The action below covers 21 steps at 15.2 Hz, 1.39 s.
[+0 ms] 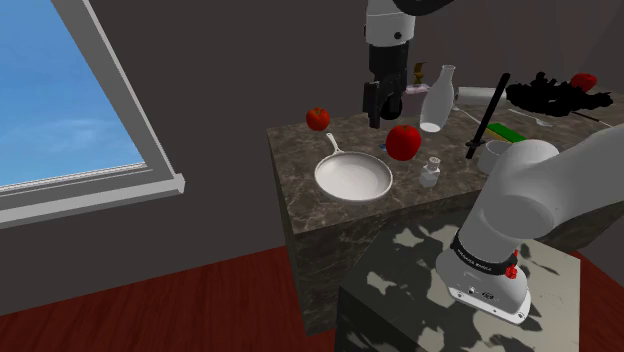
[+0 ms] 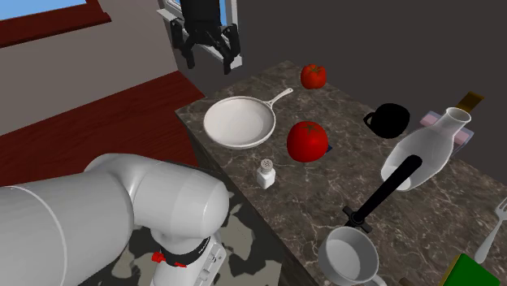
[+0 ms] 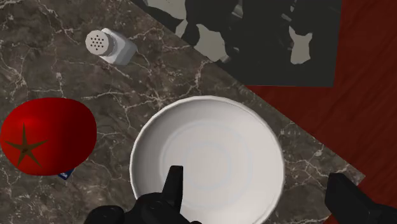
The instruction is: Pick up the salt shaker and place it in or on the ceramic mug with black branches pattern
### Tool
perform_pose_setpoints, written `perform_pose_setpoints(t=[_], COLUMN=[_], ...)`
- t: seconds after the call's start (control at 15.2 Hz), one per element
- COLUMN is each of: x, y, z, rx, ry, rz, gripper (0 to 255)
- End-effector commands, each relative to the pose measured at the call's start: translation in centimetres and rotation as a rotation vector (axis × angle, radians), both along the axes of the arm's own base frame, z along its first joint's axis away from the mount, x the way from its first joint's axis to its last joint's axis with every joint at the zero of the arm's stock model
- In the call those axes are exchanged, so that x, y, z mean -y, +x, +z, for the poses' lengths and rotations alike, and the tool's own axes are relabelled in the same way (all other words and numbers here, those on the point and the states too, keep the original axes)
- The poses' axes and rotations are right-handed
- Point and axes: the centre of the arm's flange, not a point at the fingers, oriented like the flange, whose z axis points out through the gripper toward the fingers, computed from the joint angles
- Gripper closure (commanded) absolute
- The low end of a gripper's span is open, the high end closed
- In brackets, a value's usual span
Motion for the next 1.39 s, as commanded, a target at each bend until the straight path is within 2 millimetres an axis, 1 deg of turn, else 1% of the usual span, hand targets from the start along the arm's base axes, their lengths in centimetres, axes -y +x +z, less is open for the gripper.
perform_pose_setpoints(t=[0.0,0.4,0.79,1.19,1.25,1.32], x=[0.0,5.6,11.3,17.3,18.1,18.1], y=[0.0,-4.2,-7.9,-11.1,-11.5,-11.5], z=[0.0,-4.3,-8.8,-13.5,-14.1,-14.7], rx=[0.0,0.029,0.059,0.088,0.092,0.093], ry=[0.0,0.013,0.025,0.038,0.039,0.039], rz=[0.0,0.065,0.13,0.195,0.204,0.204], gripper=[0,0,0,0,0,0])
